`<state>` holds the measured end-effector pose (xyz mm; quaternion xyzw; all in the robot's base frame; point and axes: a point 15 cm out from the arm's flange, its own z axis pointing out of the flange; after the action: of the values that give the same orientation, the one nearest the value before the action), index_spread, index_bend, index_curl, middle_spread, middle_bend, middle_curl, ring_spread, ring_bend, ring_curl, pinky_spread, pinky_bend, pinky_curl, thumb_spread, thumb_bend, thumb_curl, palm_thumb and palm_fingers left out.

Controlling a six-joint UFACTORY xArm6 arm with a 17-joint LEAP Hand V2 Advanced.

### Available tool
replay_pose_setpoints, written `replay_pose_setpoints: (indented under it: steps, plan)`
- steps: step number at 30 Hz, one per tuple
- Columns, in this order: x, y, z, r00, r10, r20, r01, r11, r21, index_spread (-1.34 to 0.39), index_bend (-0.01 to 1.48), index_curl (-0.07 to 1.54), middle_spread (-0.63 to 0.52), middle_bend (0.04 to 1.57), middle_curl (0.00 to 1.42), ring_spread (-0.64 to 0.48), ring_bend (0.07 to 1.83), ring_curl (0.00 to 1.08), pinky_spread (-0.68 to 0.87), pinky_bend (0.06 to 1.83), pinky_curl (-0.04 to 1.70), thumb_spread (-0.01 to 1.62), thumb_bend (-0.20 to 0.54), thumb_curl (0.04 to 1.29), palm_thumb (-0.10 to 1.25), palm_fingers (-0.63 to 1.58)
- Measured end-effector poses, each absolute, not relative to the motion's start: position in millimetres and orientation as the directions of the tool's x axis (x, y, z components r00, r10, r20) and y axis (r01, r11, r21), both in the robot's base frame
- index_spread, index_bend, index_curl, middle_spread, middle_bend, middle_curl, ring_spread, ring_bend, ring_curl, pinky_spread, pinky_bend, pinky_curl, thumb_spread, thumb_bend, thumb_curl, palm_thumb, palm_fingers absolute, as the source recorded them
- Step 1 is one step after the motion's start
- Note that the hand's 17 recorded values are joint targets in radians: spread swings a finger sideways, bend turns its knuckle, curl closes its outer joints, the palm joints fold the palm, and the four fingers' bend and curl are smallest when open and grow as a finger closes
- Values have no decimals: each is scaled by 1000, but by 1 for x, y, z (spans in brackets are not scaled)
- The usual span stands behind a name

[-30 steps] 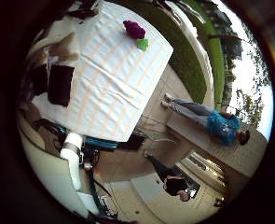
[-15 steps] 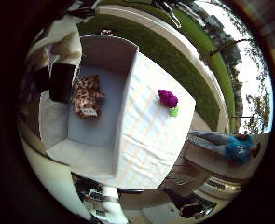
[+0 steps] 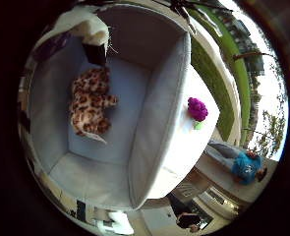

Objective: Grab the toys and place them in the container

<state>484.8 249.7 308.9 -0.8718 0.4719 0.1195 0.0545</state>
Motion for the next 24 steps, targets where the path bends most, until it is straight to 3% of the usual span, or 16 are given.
replay_pose_setpoints:
  steps: [7, 12, 13, 15, 21, 24]
  plan:
    - [477, 226, 323, 524, -809, -266, -832, -553, 39, -446, 202, 376, 105, 126, 347, 324, 445, 290, 509, 678, 490, 1105, -29, 466, 742, -36]
    - [469, 214, 328, 529, -806, -265, -824, -563, 65, -368, 656, 488, 66, 105, 282, 314, 313, 266, 504, 498, 408, 1103, -28, 451, 745, 53]
    - [469, 214, 329, 534, -803, -265, -821, -567, 62, -350, 631, 485, 58, 158, 290, 312, 312, 269, 504, 481, 396, 1103, -27, 448, 748, 59]
    - [466, 214, 333, 536, -801, -265, -820, -569, 60, -335, 427, 441, 42, 299, 334, 305, 338, 279, 505, 450, 374, 1108, -26, 442, 752, 85]
    - [465, 213, 341, 547, -795, -262, -817, -576, 43, -374, 139, 334, 29, 255, 342, 307, 406, 307, 507, 455, 350, 1116, -24, 432, 765, 130]
    - [464, 212, 350, 555, -791, -258, -814, -580, 25, -388, 82, 273, 21, 349, 370, 306, 421, 312, 508, 453, 341, 1117, -26, 431, 764, 166]
